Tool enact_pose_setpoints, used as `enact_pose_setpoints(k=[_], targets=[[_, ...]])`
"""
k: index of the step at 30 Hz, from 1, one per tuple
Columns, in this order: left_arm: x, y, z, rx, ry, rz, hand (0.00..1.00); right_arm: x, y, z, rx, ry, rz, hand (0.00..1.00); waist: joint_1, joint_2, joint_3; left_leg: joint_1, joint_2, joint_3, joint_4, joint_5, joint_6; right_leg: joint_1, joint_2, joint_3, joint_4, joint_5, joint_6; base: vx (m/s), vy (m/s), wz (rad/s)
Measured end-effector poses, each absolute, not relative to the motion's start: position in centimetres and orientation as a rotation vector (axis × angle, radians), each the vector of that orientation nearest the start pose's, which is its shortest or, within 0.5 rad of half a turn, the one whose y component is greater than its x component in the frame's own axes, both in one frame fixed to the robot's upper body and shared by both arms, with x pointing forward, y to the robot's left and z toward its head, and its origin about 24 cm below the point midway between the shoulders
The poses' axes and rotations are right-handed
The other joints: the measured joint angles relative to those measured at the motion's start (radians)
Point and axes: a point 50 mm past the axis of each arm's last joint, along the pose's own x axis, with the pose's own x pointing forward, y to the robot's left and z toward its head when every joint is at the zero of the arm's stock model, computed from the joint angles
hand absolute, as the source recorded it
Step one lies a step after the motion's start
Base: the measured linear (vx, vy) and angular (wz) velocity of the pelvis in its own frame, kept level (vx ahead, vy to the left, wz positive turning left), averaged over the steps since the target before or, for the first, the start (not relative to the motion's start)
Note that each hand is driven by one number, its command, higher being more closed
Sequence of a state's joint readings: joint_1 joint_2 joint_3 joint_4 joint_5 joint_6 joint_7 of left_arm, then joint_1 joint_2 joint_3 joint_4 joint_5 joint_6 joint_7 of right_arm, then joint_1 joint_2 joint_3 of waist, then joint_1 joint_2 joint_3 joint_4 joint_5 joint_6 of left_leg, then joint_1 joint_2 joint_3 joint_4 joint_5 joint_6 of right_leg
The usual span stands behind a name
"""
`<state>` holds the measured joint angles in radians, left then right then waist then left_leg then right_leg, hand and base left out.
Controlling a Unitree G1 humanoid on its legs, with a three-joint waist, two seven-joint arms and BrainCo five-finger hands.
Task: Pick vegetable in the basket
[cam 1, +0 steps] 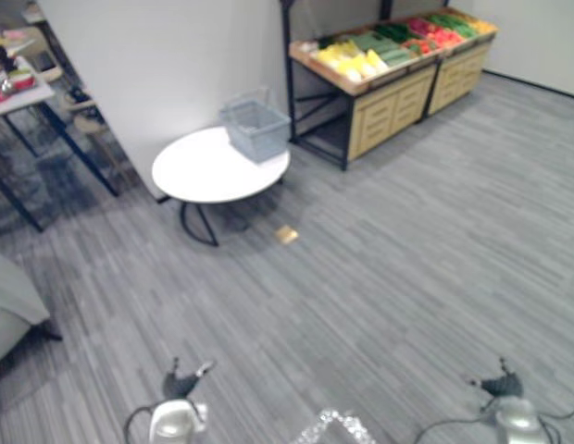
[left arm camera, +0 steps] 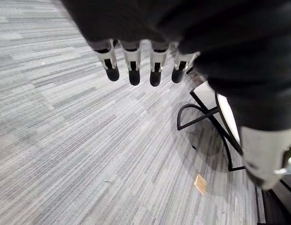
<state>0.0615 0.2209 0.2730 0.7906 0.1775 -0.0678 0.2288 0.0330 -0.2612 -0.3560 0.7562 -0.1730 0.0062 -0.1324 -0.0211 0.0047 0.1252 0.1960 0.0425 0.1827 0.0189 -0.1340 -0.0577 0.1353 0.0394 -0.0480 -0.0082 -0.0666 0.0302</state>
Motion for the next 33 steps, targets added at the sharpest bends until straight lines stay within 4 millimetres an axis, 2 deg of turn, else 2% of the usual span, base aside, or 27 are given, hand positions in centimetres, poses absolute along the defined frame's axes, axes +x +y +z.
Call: enact_pose_setpoints(k=[13,17,20,21,23,24,25,27,29,31,32,33], targets=[[15.5,28.0,-9.7,0.361,0.704,0.475,0.0,16.0,-30.4,-8.8,-0.341,0.754,-0.456,0.0,-0.004,0.014,0.007,-0.041,0.004,-0.003,0.002,0.003,0.01,-0.026,0.003,-0.014,-0.023,0.021,-0.006,-0.06,-0.015,0.03],[15.5,27.8,-9.9,0.331,0.708,0.478,0.0,16.0,-30.4,-8.8,-0.34,0.755,-0.465,0.0,-0.006,0.023,0.015,-0.055,0.013,0.002,0.005,0.003,0.005,-0.058,0.011,-0.01,0.021,0.003,-0.016,0.01,-0.032,-0.06],[15.8,27.8,-9.8,0.324,0.699,0.481,0.0,16.0,-30.2,-8.9,-0.337,0.754,-0.472,0.0,-0.007,0.021,0.039,-0.116,0.04,0.022,0.166,-0.069,-0.029,-0.117,0.011,-0.01,0.168,-0.103,-0.033,0.02,-0.067,0.01],[15.9,27.8,-9.7,0.321,0.698,0.48,0.0,15.7,-30.0,-9.2,-0.337,0.766,-0.465,0.0,-0.008,0.005,0.058,-0.185,0.06,0.03,0.369,-0.086,-0.049,-0.103,0.004,-0.011,0.19,-0.132,-0.044,0.02,-0.098,0.06],[15.8,27.5,-9.9,0.309,0.701,0.48,0.0,15.6,-30.2,-8.9,-0.354,0.758,-0.461,0.0,-0.005,0.009,0.083,-0.278,0.107,0.038,0.624,-0.064,-0.065,-0.06,0.008,-0.01,0.191,-0.148,-0.057,0.09,-0.08,-0.02],[15.4,27.2,-10.2,0.281,0.713,0.489,0.0,15.8,-30.4,-8.7,-0.371,0.747,-0.455,0.0,-0.006,0.004,0.101,-0.342,0.147,0.064,0.772,-0.073,-0.061,-0.033,0.012,-0.005,0.198,-0.162,-0.069,0.2,-0.028,-0.13],[15.3,27.0,-10.3,0.263,0.719,0.492,0.0,15.9,-30.5,-8.6,-0.375,0.745,-0.459,0.0,-0.005,0.003,0.103,-0.383,0.164,0.092,0.824,-0.089,-0.056,-0.018,0.001,0.005,0.213,-0.183,-0.071,0.2,-0.002,-0.13],[15.4,27.1,-10.3,0.264,0.716,0.493,0.0,16.2,-30.6,-8.4,-0.376,0.737,-0.462,0.0,-0.005,0.002,0.104,-0.432,0.159,0.135,0.747,-0.103,-0.055,-0.011,-0.019,0.023,0.212,-0.2,-0.06,0.25,0.032,-0.21],[15.3,27.1,-10.3,0.265,0.716,0.494,0.0,16.8,-30.7,-8.1,-0.378,0.721,-0.461,0.0,-0.004,0.002,0.104,-0.473,0.134,0.177,0.544,-0.084,-0.05,-0.01,-0.041,0.041,0.183,-0.205,-0.048,0.31,0.083,-0.27],[15.3,26.9,-10.4,0.263,0.721,0.488,0.0,17.2,-31.0,-7.8,-0.381,0.713,-0.474,0.0,0.0,0.01,0.109,-0.519,0.098,0.202,0.292,0.021,-0.037,0.016,-0.062,0.058,0.129,-0.198,-0.006,0.4,0.136,-0.21],[15.3,26.9,-10.5,0.263,0.727,0.487,0.0,17.2,-31.0,-7.9,-0.38,0.714,-0.48,0.0,0.0,0.014,0.109,-0.525,0.091,0.201,0.244,0.051,-0.034,0.027,-0.065,0.058,0.118,-0.204,0.006,0.55,0.238,-0.2],[15.0,26.7,-10.9,0.264,0.749,0.478,0.0,17.0,-31.0,-8.2,-0.37,0.731,-0.485,0.0,0.004,0.019,0.107,-0.526,0.086,0.202,0.179,0.088,-0.026,0.05,-0.071,0.061,0.112,-0.226,0.042,0.48,0.236,-0.28]])
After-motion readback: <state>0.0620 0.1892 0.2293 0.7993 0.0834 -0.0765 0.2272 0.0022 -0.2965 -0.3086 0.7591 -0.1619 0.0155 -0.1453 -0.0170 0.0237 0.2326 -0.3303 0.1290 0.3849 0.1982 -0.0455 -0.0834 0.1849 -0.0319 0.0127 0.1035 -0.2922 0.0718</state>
